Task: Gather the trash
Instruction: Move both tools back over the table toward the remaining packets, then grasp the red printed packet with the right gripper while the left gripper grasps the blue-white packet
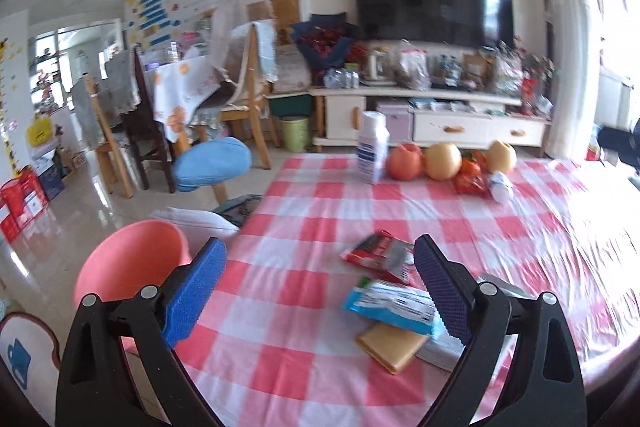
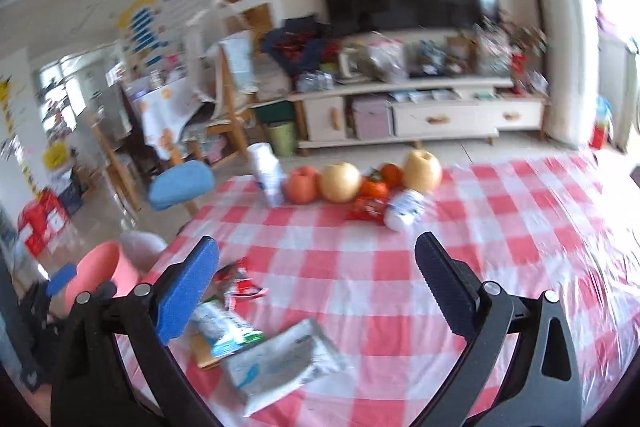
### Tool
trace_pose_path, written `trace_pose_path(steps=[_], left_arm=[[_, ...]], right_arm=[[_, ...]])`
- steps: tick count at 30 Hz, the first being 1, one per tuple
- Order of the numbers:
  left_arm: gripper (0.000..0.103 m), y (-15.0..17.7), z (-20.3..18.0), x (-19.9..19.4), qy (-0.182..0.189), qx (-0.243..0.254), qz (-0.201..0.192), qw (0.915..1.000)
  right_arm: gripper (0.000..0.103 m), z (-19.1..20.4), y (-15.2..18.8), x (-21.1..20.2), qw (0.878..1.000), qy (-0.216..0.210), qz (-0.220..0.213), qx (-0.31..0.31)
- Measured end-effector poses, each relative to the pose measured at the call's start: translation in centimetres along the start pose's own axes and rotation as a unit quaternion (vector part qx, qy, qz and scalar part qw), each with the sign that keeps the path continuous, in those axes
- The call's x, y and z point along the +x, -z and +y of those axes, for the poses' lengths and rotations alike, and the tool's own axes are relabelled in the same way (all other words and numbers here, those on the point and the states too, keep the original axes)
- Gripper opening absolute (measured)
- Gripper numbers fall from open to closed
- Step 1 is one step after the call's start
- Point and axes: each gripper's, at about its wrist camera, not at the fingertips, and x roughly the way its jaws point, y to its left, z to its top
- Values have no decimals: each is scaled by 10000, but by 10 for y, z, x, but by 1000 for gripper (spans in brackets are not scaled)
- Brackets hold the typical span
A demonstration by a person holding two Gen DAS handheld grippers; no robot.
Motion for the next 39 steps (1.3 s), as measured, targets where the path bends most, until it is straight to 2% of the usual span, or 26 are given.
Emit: trace_pose_path(steps=[3, 5, 7, 15, 25, 28, 33, 35, 36, 37, 39], left_arm=[[94, 3, -14, 6, 241, 75, 170, 9995], [94, 5, -22, 11, 320, 154, 240, 9991], [94, 8, -31, 16, 352, 266, 306, 9986], [94, 10, -50, 38, 641, 532, 553, 9950], [94, 8, -51, 89, 1105, 700, 933, 9870], [94, 3, -47, 105, 1275, 619, 1028, 9846], [94, -6, -40, 127, 1611, 317, 1015, 9812], [94, -8, -38, 132, 1639, 235, 993, 9812], [94, -9, -38, 135, 1662, 184, 995, 9809], [94, -9, -36, 137, 1706, 114, 1010, 9801], [94, -8, -35, 140, 1760, 19, 1057, 9787]], right_arm=[[99, -27, -5, -3, 9995, 245, -147, 150], [99, -45, -6, 2, 9983, 534, -93, 230], [99, -55, -6, 7, 9976, 641, -39, 261], [99, -69, -10, 35, 9952, 947, 205, -98], [99, -98, -10, 110, 9873, 822, 1179, 677], [99, -94, -15, 132, 9873, 887, 1246, 441], [98, -95, -22, 159, 9900, 692, 1216, 196], [92, -99, -26, 173, 9912, 377, 1222, 340], [82, -98, -27, 180, 9913, 291, 1252, 275], [77, -96, -29, 186, 9911, 279, 1291, 183], [77, -88, -30, 206, 9888, 284, 1449, -212]])
